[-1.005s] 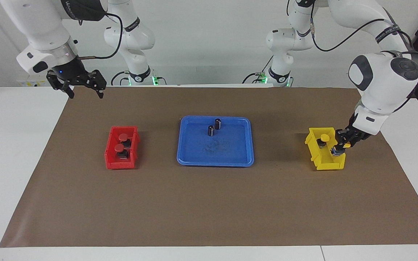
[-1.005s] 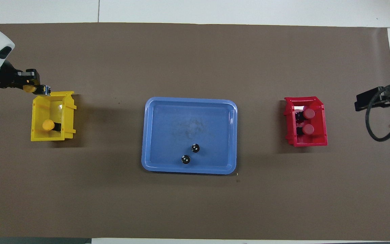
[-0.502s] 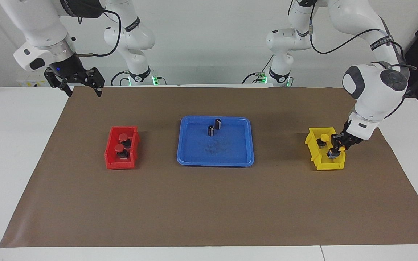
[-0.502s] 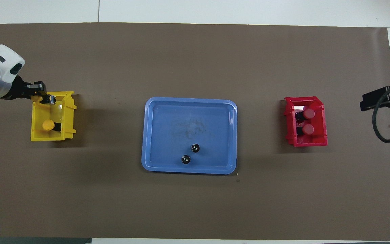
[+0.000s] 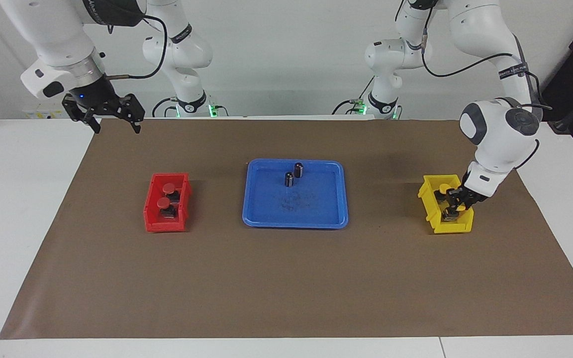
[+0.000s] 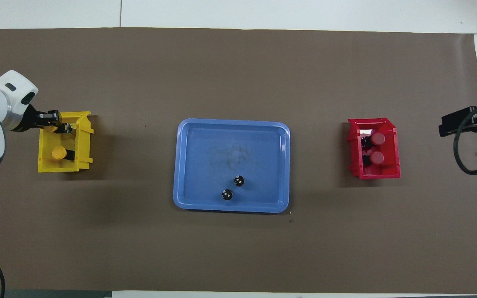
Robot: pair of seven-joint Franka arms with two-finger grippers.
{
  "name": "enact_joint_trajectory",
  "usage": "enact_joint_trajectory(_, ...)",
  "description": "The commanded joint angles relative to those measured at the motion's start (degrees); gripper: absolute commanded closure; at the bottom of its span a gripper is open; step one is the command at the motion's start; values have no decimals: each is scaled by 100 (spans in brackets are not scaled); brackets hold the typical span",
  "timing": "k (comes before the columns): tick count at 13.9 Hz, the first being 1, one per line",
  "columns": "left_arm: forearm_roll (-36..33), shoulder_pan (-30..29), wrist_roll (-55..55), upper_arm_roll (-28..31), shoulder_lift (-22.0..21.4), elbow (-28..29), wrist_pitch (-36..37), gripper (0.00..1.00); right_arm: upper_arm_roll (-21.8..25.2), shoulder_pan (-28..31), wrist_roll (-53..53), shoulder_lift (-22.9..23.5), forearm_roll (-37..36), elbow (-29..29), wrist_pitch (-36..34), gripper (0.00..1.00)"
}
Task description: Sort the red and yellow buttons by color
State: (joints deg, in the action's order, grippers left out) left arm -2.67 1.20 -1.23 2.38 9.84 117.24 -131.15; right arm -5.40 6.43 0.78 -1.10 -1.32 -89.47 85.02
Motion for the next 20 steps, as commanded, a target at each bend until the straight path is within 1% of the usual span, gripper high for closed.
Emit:
enact_joint_trajectory(1,-50,-6,70,-10,-35,203,-280,87,-13,43,19,-101,79,-132,33,0)
enact_joint_trajectory(2,-50,-6,70,-10,-35,194,-271,67,-48,-1,1,-101,79,-132,33,0)
enact_joint_trajectory(3,-41,-6,62,-10,-35,194,-262,43,-66,-79,1,-101,79,-141,50,0)
enact_joint_trajectory(4,-49,-6,62,-10,-35,159,-219,36,-66,-115,-8,-101,79,-141,59,0)
enact_joint_trajectory(5,-50,3,62,-10,-35,133,-192,33,-66,-124,-16,-101,79,-141,59,0)
enact_joint_trajectory(7,-50,-6,70,-10,-62,-155,157,33,-66,-133,-25,-101,79,-141,76,0)
enact_joint_trajectory(9,-50,-15,79,-10,-70,-787,999,33,-57,-115,-16,-101,88,-141,59,0)
enact_joint_trajectory(10,-67,3,157,-27,-62,-1199,1577,28,-57,-115,-25,-101,88,-141,59,0)
enact_joint_trajectory(11,-76,12,437,-71,-62,-1455,1975,6,-66,-133,-34,-101,97,-150,59,0)
enact_joint_trajectory(12,-67,116,761,-80,-96,-1571,2231,0,-66,-133,-43,-101,97,-150,68,0)
enact_joint_trajectory(14,-32,188,1001,-89,-359,-1564,2374,0,-66,-124,-8,-101,97,-150,68,0)
enact_joint_trajectory(17,-14,214,1002,-159,-903,-1669,2996,0,-66,-124,-8,-101,97,-150,68,0)
enact_joint_trajectory(20,47,223,1011,-247,-1334,-1678,3445,0,-57,-115,-8,-101,97,-150,68,0)
